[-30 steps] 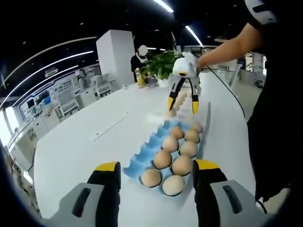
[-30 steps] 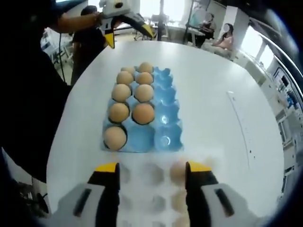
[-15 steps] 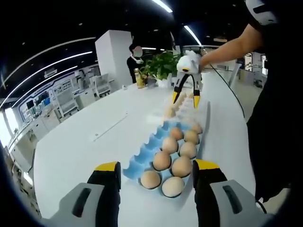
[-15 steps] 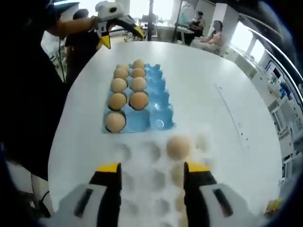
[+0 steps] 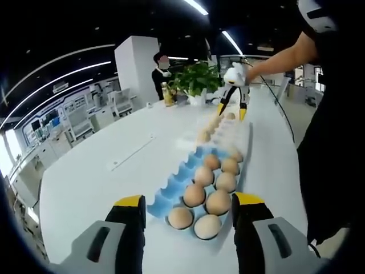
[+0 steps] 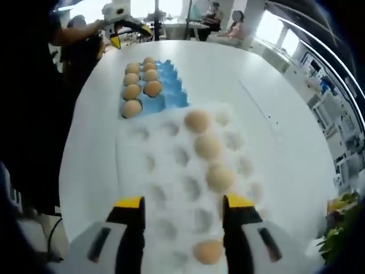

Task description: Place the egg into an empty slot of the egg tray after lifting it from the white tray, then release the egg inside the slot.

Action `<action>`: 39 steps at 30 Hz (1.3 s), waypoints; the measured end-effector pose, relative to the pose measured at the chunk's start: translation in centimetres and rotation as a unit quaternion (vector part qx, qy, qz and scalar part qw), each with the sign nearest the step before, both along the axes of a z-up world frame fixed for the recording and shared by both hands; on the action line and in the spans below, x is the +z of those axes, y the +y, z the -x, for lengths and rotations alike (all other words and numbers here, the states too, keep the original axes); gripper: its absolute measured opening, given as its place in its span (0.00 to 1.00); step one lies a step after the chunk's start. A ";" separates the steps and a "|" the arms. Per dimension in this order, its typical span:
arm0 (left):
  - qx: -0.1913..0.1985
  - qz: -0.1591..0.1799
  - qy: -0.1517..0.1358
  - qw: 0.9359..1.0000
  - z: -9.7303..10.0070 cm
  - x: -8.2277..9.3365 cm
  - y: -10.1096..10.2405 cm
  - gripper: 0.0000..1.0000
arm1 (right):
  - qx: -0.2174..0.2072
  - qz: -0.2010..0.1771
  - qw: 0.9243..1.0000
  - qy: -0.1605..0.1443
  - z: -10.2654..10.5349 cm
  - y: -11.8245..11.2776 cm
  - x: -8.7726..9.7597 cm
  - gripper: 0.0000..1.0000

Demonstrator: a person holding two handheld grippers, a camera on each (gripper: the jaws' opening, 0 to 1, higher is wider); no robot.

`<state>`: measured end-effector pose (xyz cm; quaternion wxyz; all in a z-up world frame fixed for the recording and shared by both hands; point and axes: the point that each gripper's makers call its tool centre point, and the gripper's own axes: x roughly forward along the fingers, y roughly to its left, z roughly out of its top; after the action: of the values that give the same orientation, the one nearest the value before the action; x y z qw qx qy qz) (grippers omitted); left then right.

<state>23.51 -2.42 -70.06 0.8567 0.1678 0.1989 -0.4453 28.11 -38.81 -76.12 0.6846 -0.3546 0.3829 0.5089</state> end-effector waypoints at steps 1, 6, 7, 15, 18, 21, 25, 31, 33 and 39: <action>0.000 0.001 0.000 1.000 0.0 0.0 0.0 0.62 | -0.007 0.004 1.000 -0.001 -0.1 -0.6 0.0 0.56; -0.001 0.001 0.001 1.000 -0.1 0.0 -0.1 0.62 | -0.046 0.009 0.999 -0.006 -0.6 -3.2 0.3 0.54; -0.001 0.001 0.001 1.000 -0.1 0.0 -0.1 0.62 | -0.050 0.010 0.999 -0.007 -0.8 -3.6 0.3 0.53; 0.000 0.000 0.001 1.000 0.0 0.0 0.0 0.62 | -0.087 0.046 0.995 -0.011 -1.4 -6.7 -0.4 0.43; 0.002 -0.002 0.001 1.000 -0.1 0.0 0.2 0.62 | -0.081 0.078 0.993 -0.017 -1.6 -7.9 -1.0 0.37; 0.002 -0.003 -0.002 1.000 -0.1 0.1 0.2 0.62 | -0.076 0.083 0.994 -0.011 -1.6 -7.8 -1.4 0.33; 0.001 -0.004 -0.002 1.000 0.0 0.1 0.3 0.62 | -0.055 0.107 0.992 -0.024 -2.3 -7.8 -1.6 0.30; 0.003 -0.003 -0.004 1.000 0.0 0.3 0.3 0.62 | -0.035 0.129 0.991 -0.010 -2.1 -7.6 -2.7 0.30; 0.003 -0.005 -0.002 1.000 0.0 0.2 0.4 0.62 | -0.024 0.132 0.991 -0.009 -2.2 -7.3 -2.8 0.30; 0.005 -0.005 0.003 1.000 0.1 0.0 0.5 0.61 | -0.077 0.108 0.991 0.035 -1.9 -7.8 -2.9 0.27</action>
<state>23.45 -1.95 -70.05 0.8574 0.1698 0.2045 -0.4406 29.99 -46.65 -79.00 0.6653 -0.3778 0.4855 0.4229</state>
